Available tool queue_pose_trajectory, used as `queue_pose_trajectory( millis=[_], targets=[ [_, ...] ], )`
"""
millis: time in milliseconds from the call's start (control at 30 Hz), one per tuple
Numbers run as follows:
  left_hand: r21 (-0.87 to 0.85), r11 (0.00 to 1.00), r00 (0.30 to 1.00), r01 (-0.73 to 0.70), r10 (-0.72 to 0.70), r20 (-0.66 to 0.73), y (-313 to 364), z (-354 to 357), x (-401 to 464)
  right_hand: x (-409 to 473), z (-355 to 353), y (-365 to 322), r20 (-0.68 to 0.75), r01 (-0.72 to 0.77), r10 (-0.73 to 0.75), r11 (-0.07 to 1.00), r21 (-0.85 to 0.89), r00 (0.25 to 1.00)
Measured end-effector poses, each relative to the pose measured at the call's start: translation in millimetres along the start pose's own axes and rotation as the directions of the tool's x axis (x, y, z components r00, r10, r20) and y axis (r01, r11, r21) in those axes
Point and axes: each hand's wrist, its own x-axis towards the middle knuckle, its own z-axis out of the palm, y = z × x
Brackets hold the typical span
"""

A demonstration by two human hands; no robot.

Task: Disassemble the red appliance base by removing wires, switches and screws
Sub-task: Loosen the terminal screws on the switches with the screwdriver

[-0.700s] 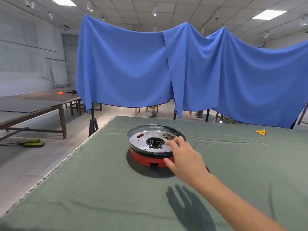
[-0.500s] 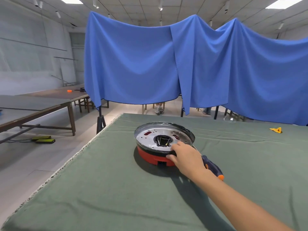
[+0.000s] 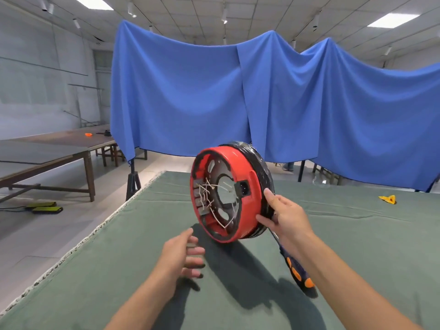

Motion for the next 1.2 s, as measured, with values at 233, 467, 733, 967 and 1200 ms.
queue_pose_trajectory(
  millis=[233, 467, 733, 967, 1200],
  targets=[
    [-0.279, 0.959, 0.978, -0.039, -0.02, -0.207, -1, 15, 59, -7, -2, 21, 0.21, -0.292, 0.239, 0.916, 0.276, 0.948],
    [-0.007, 0.985, 0.938, -0.175, 0.164, -0.304, -14, 5, 58, 7, -4, 32, 0.238, -0.496, 0.436, 0.776, 0.388, 0.868],
    [0.568, 0.807, 0.855, -0.163, 0.403, -0.327, -16, 0, 37, -3, -28, 72, -0.171, -0.089, 0.05, 0.97, -0.225, 0.984],
    [0.491, 0.834, 0.847, -0.252, 0.436, -0.305, -17, 10, 35, -6, -40, 85, -0.128, -0.078, 0.016, 0.865, -0.496, 0.992],
    [0.598, 0.72, 0.791, -0.352, 0.57, -0.222, -22, 11, 37, -15, -52, 83, -0.183, -0.053, -0.067, 0.812, -0.581, 0.981]
  ],
)
